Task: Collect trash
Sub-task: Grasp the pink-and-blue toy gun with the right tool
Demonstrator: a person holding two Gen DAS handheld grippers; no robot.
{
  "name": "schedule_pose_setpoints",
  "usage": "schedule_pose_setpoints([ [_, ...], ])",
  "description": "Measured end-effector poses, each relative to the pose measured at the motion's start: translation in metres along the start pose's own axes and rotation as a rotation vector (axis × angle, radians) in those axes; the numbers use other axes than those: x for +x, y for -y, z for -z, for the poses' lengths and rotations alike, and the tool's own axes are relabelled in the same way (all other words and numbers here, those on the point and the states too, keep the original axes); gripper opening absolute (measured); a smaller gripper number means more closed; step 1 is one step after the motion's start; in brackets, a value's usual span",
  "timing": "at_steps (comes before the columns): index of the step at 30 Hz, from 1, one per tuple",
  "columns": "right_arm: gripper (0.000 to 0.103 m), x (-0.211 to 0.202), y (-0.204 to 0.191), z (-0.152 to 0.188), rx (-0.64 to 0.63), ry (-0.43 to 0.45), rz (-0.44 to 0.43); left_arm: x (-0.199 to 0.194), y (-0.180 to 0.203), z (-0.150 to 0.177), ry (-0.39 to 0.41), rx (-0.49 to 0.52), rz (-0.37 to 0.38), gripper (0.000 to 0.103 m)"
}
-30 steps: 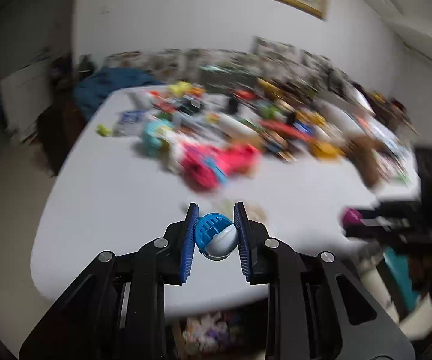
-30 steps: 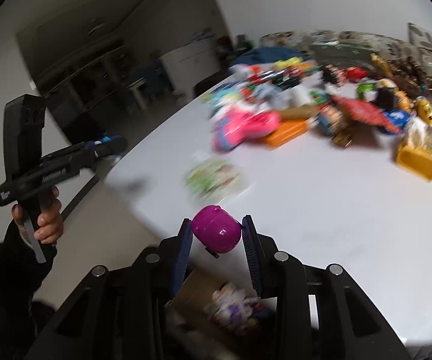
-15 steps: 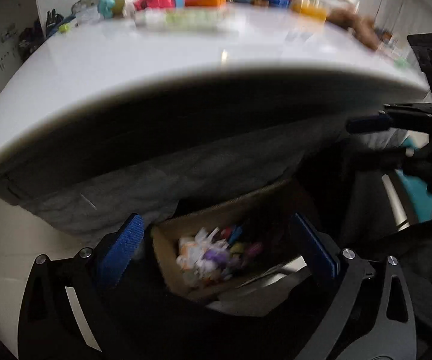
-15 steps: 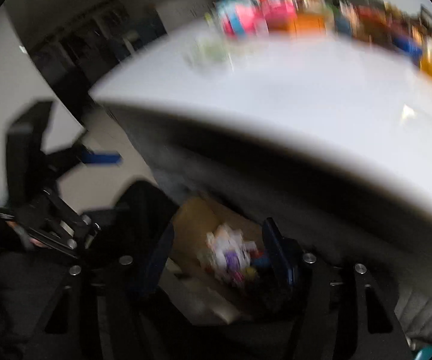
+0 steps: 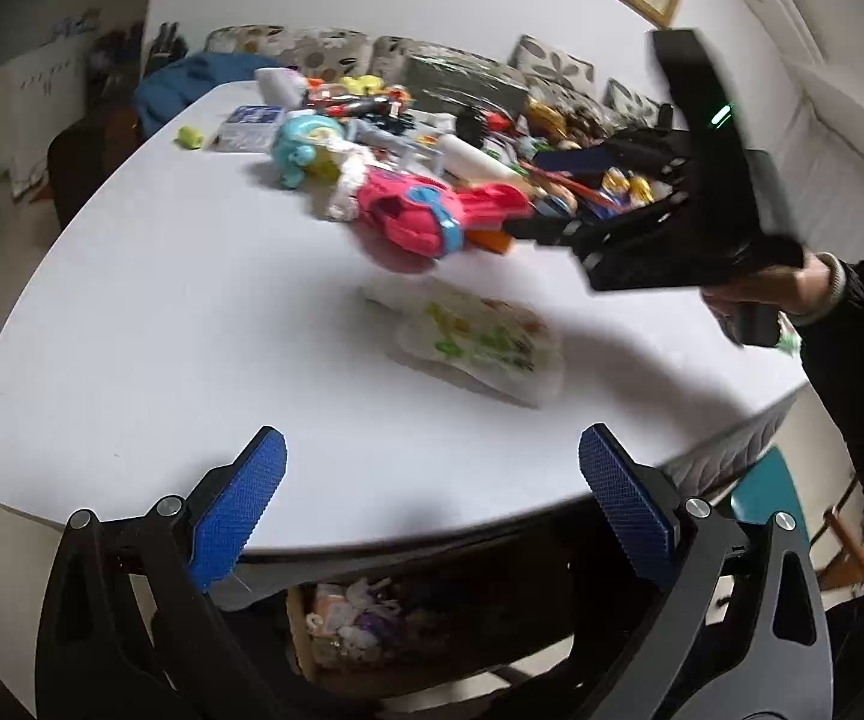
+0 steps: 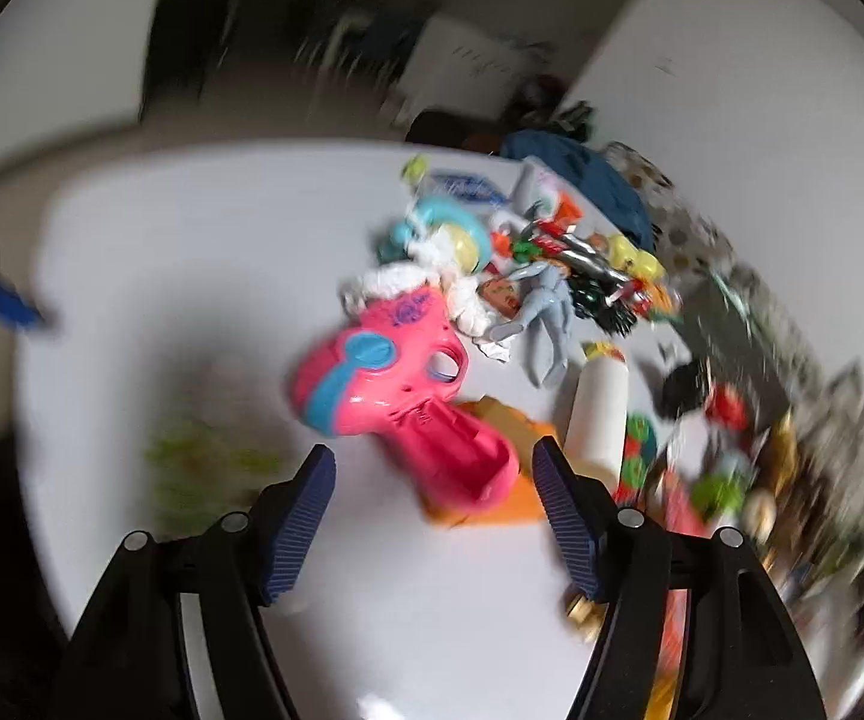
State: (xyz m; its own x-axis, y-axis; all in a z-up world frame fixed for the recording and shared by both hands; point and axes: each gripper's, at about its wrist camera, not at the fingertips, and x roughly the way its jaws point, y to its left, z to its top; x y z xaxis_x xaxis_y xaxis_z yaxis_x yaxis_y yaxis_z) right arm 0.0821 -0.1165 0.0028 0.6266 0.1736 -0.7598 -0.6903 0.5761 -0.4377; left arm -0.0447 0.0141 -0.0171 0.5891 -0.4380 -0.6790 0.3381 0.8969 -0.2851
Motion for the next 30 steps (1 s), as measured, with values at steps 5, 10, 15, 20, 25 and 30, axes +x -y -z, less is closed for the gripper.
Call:
schedule_pose_setpoints([
  [5, 0.057, 0.047, -0.012, -0.018, -0.192, -0.087, 0.053, 0.003, -0.016, -0.007, 0.008, -0.013, -0.039, 0.096],
  [10, 0.040, 0.066, 0.001, -0.037, -0.110, -0.108, -0.032, 0.009, -0.034, -0.023, 0.011, -0.061, -0.059, 0.096],
  [15, 0.033, 0.034, 0.045, -0.020, 0.272, -0.013, -0.374, 0.011, -0.054, -0.052, 0.045, -0.061, -0.117, 0.096],
  [20, 0.024, 0.006, 0.073, 0.024, 0.654, 0.100, -0.733, 0.032, -0.060, -0.094, 0.071, -0.001, -0.169, 0.096],
  [25, 0.024, -0.004, 0.078, 0.070, 0.881, 0.137, -0.841, 0.081, -0.063, -0.144, 0.030, 0.037, -0.223, 0.096],
  [30, 0.023, -0.010, 0.076, 0.084, 0.807, 0.078, -0.644, 0.130, -0.071, -0.180, -0.033, 0.047, -0.265, 0.096],
])
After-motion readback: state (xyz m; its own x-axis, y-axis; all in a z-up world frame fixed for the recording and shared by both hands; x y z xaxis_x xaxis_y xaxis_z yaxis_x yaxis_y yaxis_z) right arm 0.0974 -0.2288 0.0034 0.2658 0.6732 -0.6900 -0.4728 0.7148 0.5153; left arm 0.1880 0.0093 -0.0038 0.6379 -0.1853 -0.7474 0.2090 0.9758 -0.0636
